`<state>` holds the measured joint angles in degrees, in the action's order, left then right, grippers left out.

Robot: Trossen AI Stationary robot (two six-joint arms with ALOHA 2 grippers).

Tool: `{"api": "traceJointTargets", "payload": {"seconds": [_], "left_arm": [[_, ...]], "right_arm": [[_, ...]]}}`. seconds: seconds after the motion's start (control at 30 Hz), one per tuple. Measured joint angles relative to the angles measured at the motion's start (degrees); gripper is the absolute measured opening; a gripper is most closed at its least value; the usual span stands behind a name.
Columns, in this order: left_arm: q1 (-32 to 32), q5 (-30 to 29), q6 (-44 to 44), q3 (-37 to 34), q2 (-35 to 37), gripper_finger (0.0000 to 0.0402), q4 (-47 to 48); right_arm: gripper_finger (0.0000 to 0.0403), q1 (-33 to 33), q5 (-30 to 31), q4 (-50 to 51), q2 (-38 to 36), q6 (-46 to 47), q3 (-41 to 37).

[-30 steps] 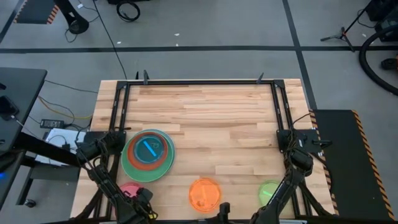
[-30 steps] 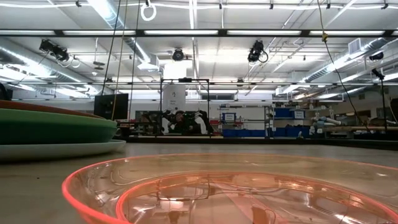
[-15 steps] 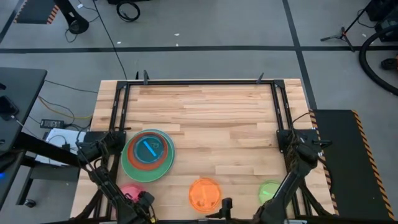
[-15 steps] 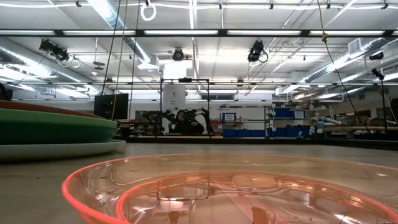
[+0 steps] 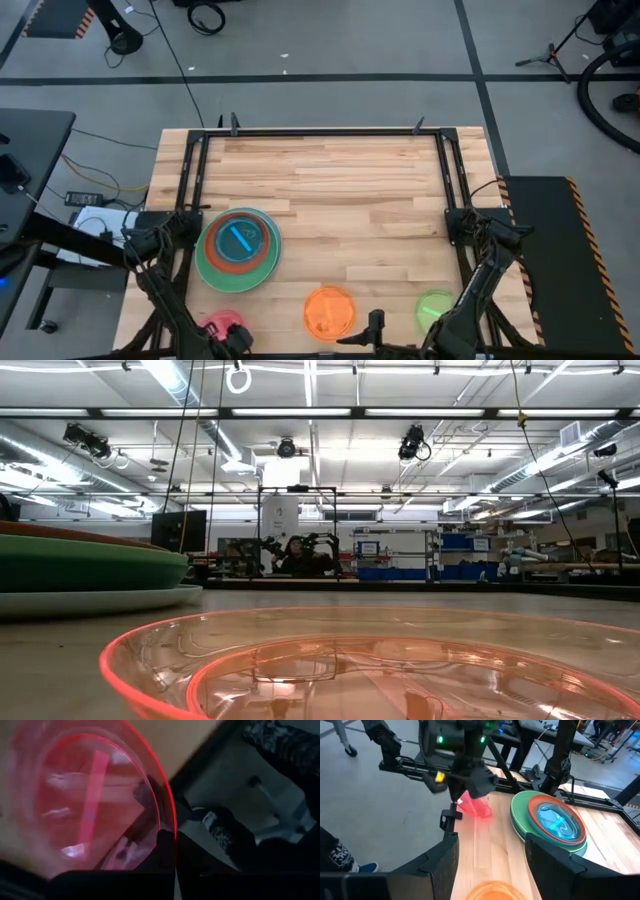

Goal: Stack plastic plates
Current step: Stack the pink plate on top of the small light blue plate

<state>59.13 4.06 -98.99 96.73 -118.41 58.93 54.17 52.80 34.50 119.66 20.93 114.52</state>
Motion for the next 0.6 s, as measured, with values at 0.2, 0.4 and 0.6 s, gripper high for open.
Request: {"api": "traceJointTargets", "payload": {"seconds": [0.2,0.4,0.6], "left_arm": [[-1.2,-0.3,14.4,13.4,0.1,0.0006,13.2],[-1.1,-9.7,28.4,25.5,0.3,0.0008,24.0],[-4.3,-13.8,36.0,25.8,0.5,0.0004,30.6]], "right_arm": [[0.0232,-0.3,0.4,0.1,0.0,-0.7,0.0],[0.0232,-1.1,0.2,3.8,0.0,1.2,0.0],[0.0232,-2.6,0.1,5.0,0.0,2.0,-0.6]]}}
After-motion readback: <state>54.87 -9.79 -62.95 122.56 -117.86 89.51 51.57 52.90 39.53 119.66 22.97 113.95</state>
